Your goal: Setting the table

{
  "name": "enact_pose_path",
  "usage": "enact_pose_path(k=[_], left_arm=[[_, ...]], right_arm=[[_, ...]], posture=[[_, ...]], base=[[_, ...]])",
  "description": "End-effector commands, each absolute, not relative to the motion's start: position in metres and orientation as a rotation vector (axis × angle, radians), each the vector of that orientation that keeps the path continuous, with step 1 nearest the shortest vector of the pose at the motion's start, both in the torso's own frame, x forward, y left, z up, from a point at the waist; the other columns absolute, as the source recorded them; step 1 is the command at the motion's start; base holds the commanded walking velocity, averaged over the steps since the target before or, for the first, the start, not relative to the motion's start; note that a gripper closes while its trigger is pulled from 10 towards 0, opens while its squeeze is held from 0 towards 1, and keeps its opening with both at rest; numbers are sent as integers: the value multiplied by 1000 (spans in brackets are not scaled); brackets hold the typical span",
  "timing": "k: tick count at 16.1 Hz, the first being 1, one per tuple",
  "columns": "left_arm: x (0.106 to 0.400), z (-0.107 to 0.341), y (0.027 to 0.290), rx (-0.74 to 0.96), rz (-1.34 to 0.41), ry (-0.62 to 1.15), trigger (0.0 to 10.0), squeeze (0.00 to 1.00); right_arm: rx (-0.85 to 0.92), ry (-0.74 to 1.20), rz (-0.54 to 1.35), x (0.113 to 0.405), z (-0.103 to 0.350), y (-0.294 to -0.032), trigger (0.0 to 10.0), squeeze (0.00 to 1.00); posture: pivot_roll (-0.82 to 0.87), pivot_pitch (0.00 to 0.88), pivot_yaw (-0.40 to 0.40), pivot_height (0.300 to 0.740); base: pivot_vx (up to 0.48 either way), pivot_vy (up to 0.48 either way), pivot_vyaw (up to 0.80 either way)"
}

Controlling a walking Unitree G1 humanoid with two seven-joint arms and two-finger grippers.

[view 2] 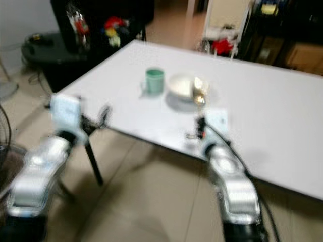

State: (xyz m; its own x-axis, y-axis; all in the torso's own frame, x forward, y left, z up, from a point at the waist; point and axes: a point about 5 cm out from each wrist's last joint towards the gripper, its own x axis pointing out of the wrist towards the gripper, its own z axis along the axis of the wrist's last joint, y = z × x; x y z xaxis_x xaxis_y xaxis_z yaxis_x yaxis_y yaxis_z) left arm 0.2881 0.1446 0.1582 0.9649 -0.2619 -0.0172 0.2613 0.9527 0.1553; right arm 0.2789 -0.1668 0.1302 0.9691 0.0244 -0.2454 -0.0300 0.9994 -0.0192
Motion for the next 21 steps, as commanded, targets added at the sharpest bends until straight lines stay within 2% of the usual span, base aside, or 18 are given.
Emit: enact_pose_path(k=[1, 4, 8, 13, 16, 21], left_arm=[[290, 163, 151, 169, -246, -13, 10000, 0], [292, 167, 148, 158, -245, -33, 10000, 0], [292, 162, 145, 149, -259, -20, 10000, 0], [296, 165, 140, 148, -279, -32, 10000, 0], [297, 164, 139, 163, -271, -32, 10000, 0], [298, 165, 144, 180, -259, -45, 10000, 0]], right_arm=[[-16, 218, 48, 282, 137, -163, 10000, 0], [-28, 193, 48, 281, 145, -162, 10000, 0], [-47, 173, 42, 268, 149, -161, 10000, 0], [-50, 164, 17, 266, 151, -164, 10000, 0], [-55, 163, 24, 265, 152, -164, 10000, 0], [-36, 162, 42, 265, 153, -160, 10000, 0]], posture=[[58, 0, 5, 740], [48, 0, -5, 740], [9, 0, 29, 740], [1, 0, 40, 740], [-1, 0, 34, 740], [6, 0, 29, 740]], base=[[356, 0, 0], [354, 0, 0], [353, 0, 0], [352, 0, 0], [0, 0, 0], [0, 480, -800]])
